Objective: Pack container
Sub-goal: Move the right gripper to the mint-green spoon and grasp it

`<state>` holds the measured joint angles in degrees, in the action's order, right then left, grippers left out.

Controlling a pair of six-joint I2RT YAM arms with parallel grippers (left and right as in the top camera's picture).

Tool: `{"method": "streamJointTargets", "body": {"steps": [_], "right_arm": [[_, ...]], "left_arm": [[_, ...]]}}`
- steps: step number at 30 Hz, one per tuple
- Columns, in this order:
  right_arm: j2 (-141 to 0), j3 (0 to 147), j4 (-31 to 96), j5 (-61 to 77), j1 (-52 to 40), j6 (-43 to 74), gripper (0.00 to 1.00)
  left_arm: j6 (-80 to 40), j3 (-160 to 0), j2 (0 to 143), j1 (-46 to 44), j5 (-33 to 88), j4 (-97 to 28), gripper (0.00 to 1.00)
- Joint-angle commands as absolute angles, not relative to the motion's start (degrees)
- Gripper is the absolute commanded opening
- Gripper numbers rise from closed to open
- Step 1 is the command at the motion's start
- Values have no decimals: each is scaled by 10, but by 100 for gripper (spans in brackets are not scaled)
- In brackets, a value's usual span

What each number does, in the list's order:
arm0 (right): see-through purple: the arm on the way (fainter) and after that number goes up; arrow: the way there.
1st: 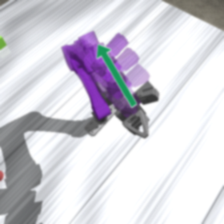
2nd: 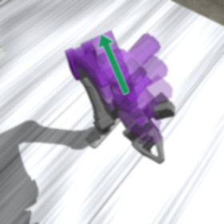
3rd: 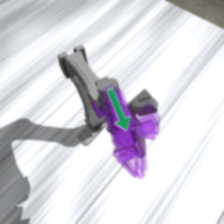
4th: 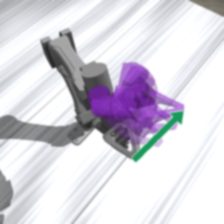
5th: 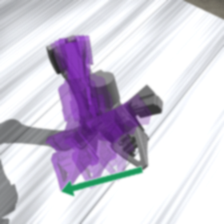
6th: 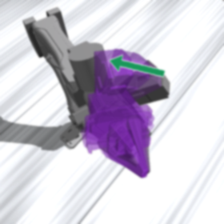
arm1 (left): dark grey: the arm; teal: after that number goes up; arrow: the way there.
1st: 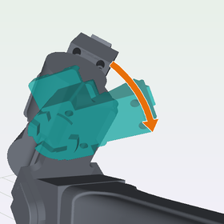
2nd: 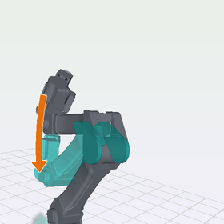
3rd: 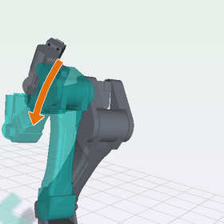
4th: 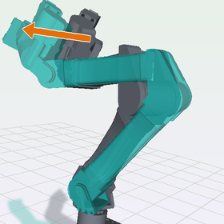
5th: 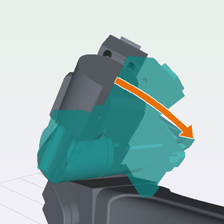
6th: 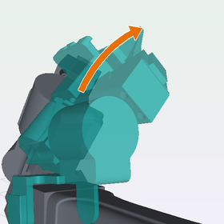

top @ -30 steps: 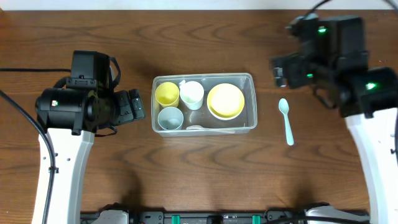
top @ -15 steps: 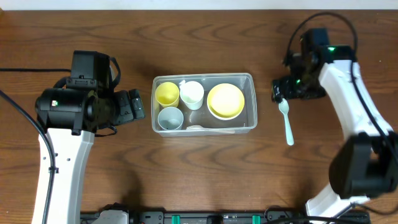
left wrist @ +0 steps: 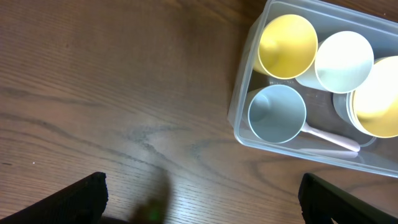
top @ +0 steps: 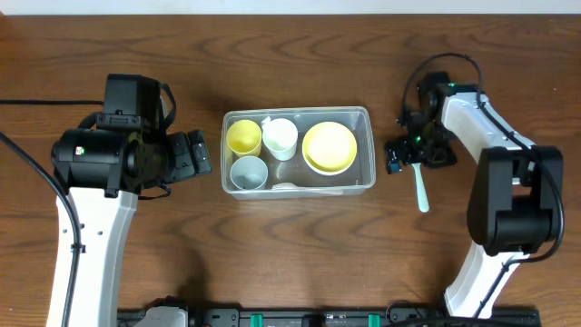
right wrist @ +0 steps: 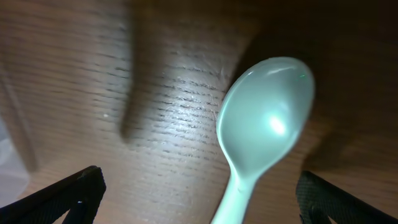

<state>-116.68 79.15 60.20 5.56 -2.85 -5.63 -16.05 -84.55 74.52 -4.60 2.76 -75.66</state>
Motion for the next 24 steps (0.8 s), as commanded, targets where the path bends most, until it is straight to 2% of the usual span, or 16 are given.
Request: {"method": "streamJointTargets", "body": {"steps": [1, 24], "right_arm": [[-1174, 790, 595, 37, -29, -40, 99], [-1174, 731, 561, 11, -29, -9, 99]], "left_arm": [[-151, -844, 745, -44, 21, -760, 98], [-151, -844, 745, -44, 21, -763, 98]]}}
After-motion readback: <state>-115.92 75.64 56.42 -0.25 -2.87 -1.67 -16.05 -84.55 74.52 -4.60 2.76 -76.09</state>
